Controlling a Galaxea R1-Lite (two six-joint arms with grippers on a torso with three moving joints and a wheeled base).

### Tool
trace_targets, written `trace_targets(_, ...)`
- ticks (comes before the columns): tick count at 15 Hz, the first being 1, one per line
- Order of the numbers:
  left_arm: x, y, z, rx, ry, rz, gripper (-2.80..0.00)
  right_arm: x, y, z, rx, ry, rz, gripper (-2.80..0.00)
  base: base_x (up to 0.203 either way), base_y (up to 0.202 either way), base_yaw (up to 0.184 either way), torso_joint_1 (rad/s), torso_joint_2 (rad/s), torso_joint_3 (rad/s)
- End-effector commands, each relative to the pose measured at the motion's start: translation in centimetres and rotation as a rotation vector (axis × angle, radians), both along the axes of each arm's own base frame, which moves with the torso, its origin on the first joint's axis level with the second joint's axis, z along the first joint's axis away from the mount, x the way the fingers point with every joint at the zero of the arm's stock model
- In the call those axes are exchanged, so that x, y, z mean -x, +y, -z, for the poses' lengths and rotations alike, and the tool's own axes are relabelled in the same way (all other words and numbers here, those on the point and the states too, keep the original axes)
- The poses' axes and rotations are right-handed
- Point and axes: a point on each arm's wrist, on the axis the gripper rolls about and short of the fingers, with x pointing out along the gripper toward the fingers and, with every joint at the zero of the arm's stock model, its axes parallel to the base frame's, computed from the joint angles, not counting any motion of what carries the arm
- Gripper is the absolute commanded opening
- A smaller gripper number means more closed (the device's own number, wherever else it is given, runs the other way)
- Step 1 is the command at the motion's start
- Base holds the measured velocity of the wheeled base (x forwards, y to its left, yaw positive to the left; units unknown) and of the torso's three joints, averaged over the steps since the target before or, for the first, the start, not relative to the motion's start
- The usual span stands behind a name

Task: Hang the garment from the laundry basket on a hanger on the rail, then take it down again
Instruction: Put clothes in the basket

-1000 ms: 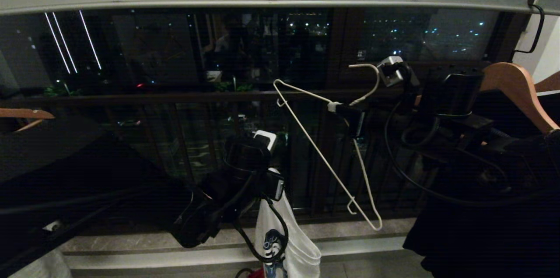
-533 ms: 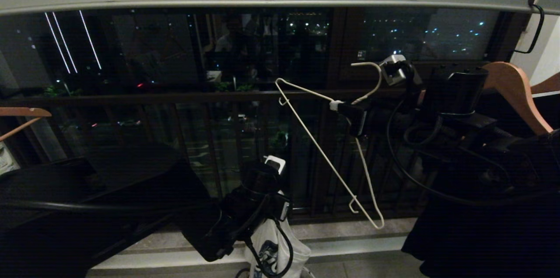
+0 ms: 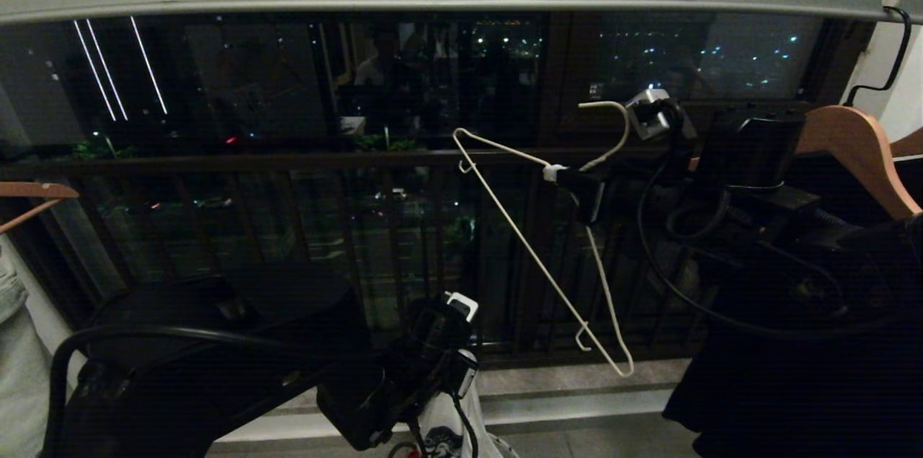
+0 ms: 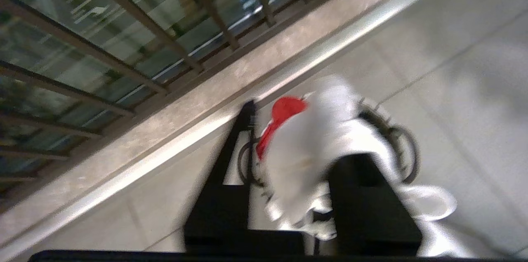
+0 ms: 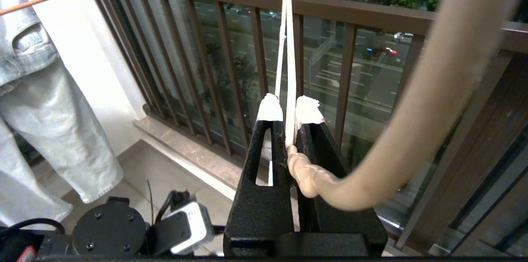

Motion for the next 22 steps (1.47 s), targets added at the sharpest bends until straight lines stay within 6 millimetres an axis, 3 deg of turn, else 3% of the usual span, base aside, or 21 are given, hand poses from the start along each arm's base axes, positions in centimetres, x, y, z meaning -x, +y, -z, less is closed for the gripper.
trace_targets(1, 0.7, 1.1, 0.1, -0.089, -0.004, 0.040, 0.00, 0.4, -0.1, -0.5, -0.006, -0.013, -0.003, -2.80, 0.000, 0.000, 0.000, 0.000, 0.00, 0.000)
trace_targets(5, 1.8, 2.9, -3.4, -0.164, -0.034, 0.078, 0.00, 0.4, -0.2, -0.7, -0.008, -0.018, -0.002, -2.80, 0.000, 0.000, 0.000, 0.000, 0.01, 0.000)
trace_targets(8, 1.6, 4.0, -2.6, -0.295, 0.095, 0.090, 0.00, 0.5, -0.2, -0.6, -0.007, -0.016, -0.002, -2.80, 0.000, 0.000, 0.000, 0.000, 0.00, 0.000)
trace_targets(11, -0.6, 2.9, -1.6, -0.245, 0.140, 0.028, 0.00, 0.4, -0.2, -0.6, -0.007, -0.015, -0.002, -2.80, 0.000, 0.000, 0.000, 0.000, 0.00, 0.000)
trace_targets(14, -0.9, 2.8, -0.4, -0.226, 0.186, -0.008, 0.00, 0.5, -0.2, -0.6, -0.007, -0.016, -0.002, -2.80, 0.000, 0.000, 0.000, 0.000, 0.00, 0.000)
trace_targets(17, -0.1, 3.3, -3.0, -0.202, 0.146, -0.008, 0.00, 0.5, -0.2, -0.6, -0.007, -0.016, -0.002, -2.80, 0.000, 0.000, 0.000, 0.000, 0.00, 0.000)
trace_targets(18, 0.2, 3.6, -4.1, -0.193, 0.131, -0.007, -2.80, 0.4, -0.2, -0.6, -0.007, -0.015, -0.002, -2.80, 0.000, 0.000, 0.000, 0.000, 0.00, 0.000)
trace_targets(22, 2.3, 4.9, -9.0, -0.190, 0.112, 0.003, -2.80, 0.6, -0.2, 0.0, 0.001, 0.003, -0.003, -2.80, 0.000, 0.000, 0.000, 0.000, 0.00, 0.000)
